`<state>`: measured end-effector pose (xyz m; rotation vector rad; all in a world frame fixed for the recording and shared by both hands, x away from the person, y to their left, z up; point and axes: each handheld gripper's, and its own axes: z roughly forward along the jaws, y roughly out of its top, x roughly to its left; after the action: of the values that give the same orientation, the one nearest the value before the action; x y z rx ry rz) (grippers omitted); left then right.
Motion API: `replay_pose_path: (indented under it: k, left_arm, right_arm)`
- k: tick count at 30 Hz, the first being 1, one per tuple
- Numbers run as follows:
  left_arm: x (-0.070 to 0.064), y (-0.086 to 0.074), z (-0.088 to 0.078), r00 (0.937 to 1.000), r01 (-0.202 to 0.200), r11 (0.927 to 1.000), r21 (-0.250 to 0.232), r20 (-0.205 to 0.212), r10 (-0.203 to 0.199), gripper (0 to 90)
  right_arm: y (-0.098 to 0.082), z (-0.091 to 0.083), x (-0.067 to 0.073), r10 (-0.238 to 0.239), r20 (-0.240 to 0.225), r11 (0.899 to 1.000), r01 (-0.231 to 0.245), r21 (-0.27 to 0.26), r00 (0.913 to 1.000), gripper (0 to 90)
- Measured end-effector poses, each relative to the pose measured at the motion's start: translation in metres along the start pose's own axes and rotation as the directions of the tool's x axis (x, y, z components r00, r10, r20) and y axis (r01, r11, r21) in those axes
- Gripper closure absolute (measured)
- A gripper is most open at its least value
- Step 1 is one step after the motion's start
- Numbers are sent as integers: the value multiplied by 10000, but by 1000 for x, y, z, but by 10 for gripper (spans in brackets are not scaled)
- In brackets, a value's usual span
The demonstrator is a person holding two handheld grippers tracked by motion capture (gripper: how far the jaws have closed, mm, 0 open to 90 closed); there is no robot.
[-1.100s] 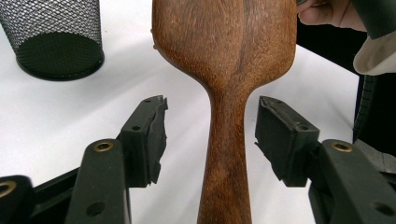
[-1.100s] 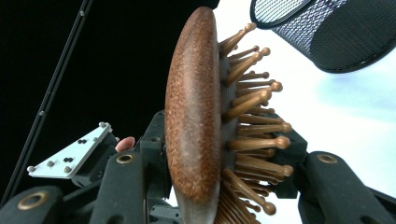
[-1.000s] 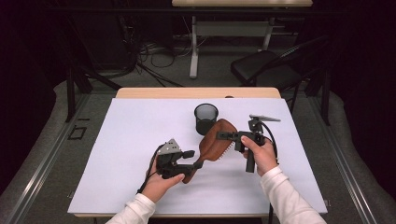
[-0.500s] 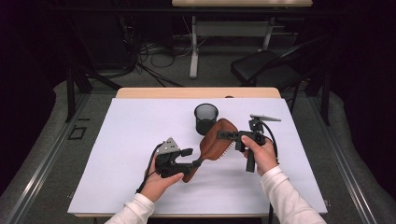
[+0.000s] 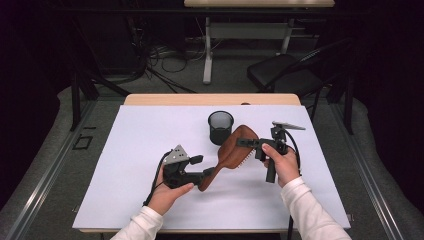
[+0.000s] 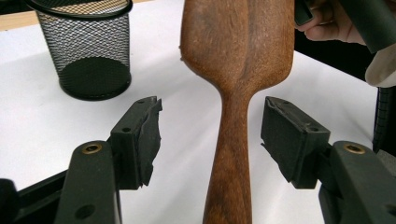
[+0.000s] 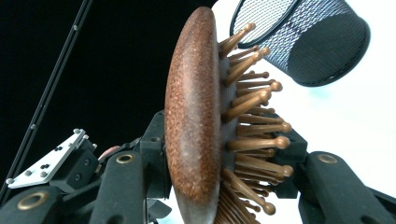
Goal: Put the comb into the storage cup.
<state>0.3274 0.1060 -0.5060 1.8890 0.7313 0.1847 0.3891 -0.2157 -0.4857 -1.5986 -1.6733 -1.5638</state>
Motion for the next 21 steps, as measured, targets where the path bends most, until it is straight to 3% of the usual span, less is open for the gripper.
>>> replay_pose_path:
  k: [18,21]
  left_arm:
    - [9,1,-5,9992,65,10000,-59,-389,-68,357]
    - [12,0,-6,9980,157,9999,-49,-615,-159,317]
  right_arm:
    - [9,-12,-9,229,188,9983,-218,-535,9996,508]
    - [10,-15,-10,221,252,9983,-207,-543,9994,508]
